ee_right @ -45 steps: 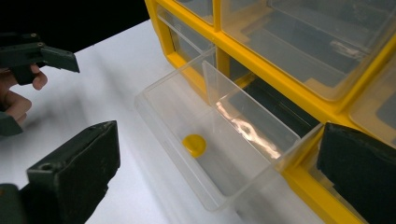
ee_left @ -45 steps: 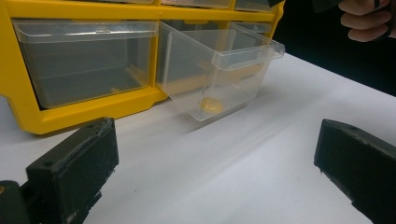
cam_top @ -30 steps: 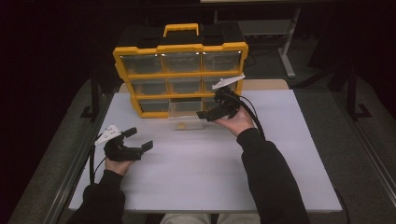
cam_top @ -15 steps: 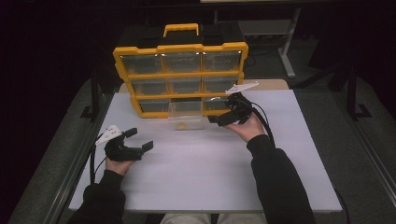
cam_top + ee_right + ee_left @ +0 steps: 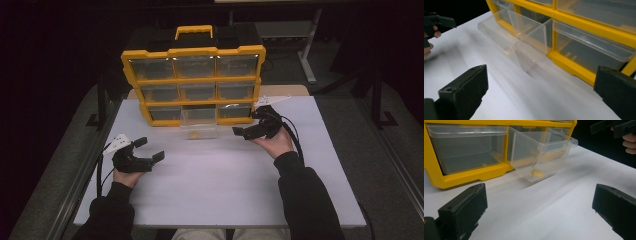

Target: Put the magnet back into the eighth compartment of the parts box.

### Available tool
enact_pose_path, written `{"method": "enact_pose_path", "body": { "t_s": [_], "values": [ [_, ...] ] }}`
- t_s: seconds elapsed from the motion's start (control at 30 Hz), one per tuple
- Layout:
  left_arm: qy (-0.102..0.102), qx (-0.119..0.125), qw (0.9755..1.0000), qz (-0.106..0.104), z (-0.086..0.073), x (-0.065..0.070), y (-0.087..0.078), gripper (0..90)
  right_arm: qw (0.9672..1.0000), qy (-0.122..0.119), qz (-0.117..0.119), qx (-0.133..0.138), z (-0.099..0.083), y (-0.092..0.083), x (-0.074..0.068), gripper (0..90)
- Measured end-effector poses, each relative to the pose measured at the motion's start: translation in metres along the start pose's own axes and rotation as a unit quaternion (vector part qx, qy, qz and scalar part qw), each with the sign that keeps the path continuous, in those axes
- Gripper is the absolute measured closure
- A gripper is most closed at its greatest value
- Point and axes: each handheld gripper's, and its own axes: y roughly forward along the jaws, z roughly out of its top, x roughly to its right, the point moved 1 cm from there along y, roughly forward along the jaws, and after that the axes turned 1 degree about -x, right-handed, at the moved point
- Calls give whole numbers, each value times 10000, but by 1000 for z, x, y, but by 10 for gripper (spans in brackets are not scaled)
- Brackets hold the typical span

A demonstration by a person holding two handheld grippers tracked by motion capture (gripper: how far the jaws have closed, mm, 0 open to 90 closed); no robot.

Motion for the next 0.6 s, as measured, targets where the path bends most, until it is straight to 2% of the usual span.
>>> {"method": "enact_pose_path", "body": {
  "t_s": [0.3,0.6],
  "values": [
    [6,-8,10000,1,0,0,0,0,10000,86,11,33,-16,-7,1,0],
    [42,-64,10000,-10,-1,1,1,0,9999,17,80,103,-34,-13,-2,0]
  ]
}}
